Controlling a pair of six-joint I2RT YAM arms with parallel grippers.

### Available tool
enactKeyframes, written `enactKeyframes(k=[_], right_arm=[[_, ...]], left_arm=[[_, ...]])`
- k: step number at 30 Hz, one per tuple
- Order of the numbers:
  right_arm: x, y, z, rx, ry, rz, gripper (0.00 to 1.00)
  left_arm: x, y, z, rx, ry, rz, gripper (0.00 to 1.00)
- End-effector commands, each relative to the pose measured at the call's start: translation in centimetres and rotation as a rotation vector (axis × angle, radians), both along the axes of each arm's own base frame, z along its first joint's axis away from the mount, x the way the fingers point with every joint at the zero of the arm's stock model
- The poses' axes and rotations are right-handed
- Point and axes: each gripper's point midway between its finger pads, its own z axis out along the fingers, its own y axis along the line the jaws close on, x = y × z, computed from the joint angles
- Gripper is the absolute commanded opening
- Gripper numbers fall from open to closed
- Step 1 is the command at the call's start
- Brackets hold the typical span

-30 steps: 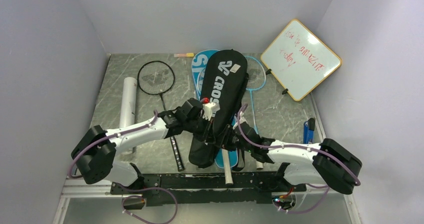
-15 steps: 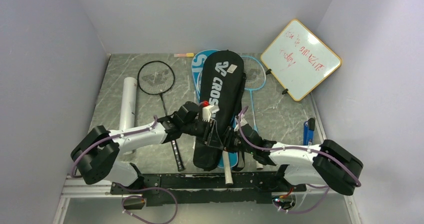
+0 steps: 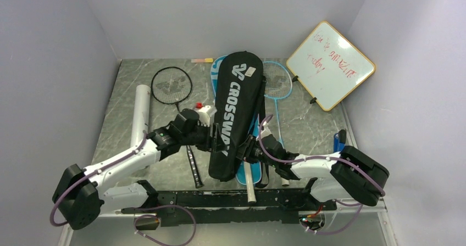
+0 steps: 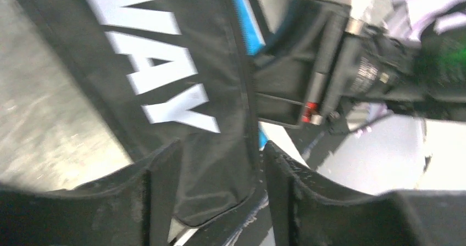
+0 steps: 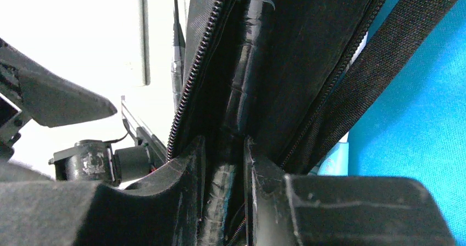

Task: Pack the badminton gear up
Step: Place the racket in the racket bag.

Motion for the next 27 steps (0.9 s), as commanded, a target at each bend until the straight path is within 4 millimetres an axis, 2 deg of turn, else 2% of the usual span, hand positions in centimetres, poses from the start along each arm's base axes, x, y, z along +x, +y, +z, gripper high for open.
enactKeyframes(k=[1,4,8,13,18,20,27], right_arm=[[1.5,1.2,3.3,0.083,-0.117,-0.005,0.11],[1.6,1.2,3.3,0.076,-0.119,-0.007,0.11],[1.7,1.3,3.3,0.071,-0.122,-0.003,0.11],[1.6,1.4,3.2,0.072,-0.12,0.003,0.11],[1.6,1.7,3.2,0.07,-0.121,0.014,0.11],[1.6,1.9,3.2,0.075,-0.125,0.022,0.1],[1.4,3.1,3.1,0.083,-0.123,0.079,0.08]], left_arm=[[2.3,3.9,-1.2,0.116,-0.051,0.174,0.54],[2.8,5.1,-2.9,0.155,-0.019,0.212,0.4],[2.6,5.4,-6.0,0.189,0.063,0.205,0.38],[2.2,5.5,-8.2,0.203,0.11,0.205,0.31],[1.4,5.1,-9.0,0.169,0.136,0.178,0.18],[1.0,4.5,-9.0,0.134,0.153,0.154,0.1],[-0.1,3.1,-9.6,0.07,0.202,0.077,0.05]])
